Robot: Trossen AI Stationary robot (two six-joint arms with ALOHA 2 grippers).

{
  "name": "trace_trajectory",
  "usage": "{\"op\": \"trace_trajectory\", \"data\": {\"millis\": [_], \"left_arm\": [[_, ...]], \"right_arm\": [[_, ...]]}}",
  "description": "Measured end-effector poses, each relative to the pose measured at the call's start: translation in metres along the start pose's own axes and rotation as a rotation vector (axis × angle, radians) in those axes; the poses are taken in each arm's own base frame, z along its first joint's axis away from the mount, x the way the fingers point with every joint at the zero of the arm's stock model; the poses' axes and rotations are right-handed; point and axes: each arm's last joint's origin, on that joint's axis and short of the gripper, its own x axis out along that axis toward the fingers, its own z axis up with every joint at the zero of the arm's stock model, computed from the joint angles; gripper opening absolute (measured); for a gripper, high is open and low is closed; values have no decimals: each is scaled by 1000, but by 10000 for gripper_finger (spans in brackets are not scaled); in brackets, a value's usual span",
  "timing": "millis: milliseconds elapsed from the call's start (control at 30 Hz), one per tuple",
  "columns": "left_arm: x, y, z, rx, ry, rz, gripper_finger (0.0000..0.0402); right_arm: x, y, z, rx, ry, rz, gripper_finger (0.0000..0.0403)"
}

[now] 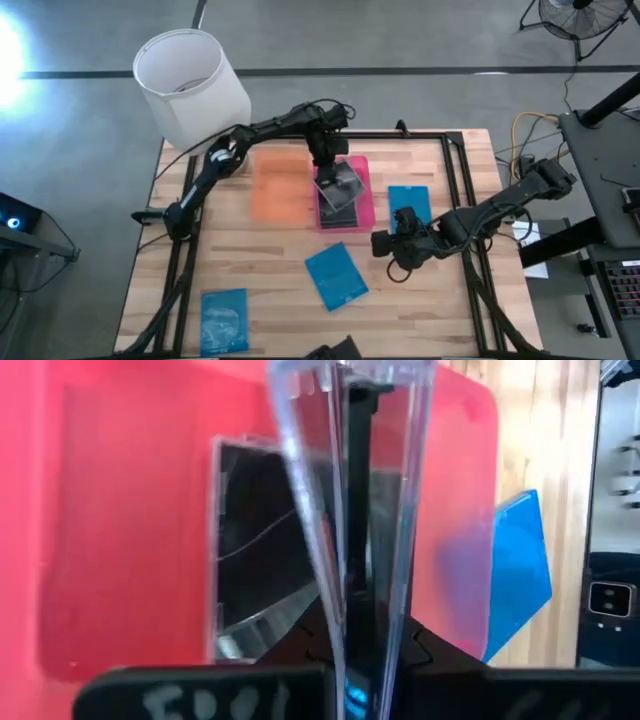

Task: Pick & place jewel cases by type
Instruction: Put the black CD case into the pink bin, then put the middle blue CD case into the orange bin

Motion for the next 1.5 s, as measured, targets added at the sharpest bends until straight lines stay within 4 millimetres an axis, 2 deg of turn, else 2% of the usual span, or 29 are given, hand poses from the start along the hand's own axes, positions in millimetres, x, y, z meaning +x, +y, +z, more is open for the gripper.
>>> {"op": "trace_trajectory", "data": {"millis": [100, 233, 467, 567, 700, 833, 933, 1000, 1133, 1233, 1367, 1500], "left_arm": [[4, 1, 1, 9, -5, 11, 25], [2, -1, 6, 21, -25, 75, 81], [-16, -10, 10, 27, -51, 203, 174], [-26, -18, 8, 5, -48, 230, 191], [-33, -30, 6, -12, -50, 229, 194], [-36, -59, 1, -19, -2, 225, 194], [-36, -100, -3, 44, 11, 203, 194], [-34, -135, -10, 102, 12, 179, 194], [-19, -197, -40, 196, -38, 127, 194], [-1, -224, -74, 174, -127, 123, 194], [20, -230, -126, -14, -303, 29, 194], [58, -223, -176, -236, -356, -98, 194]], "right_arm": [[1, 0, -1, 0, 6, -4, 219], [1, 0, -1, 6, 5, -4, 219], [1, 0, -1, 6, 5, -4, 219], [1, -1, -1, 1, 4, -11, 219], [2, -2, -1, -8, 5, -12, 219], [3, -4, -2, -28, 34, -25, 219], [5, -8, -4, -46, 66, -42, 219], [9, -11, -7, -46, 96, -43, 219], [23, -18, -15, -32, 183, 38, 219], [38, -21, -23, 6, 224, 131, 219], [66, -26, -35, -14, 254, 101, 219], [99, -28, -46, -76, 304, 38, 219]]}}
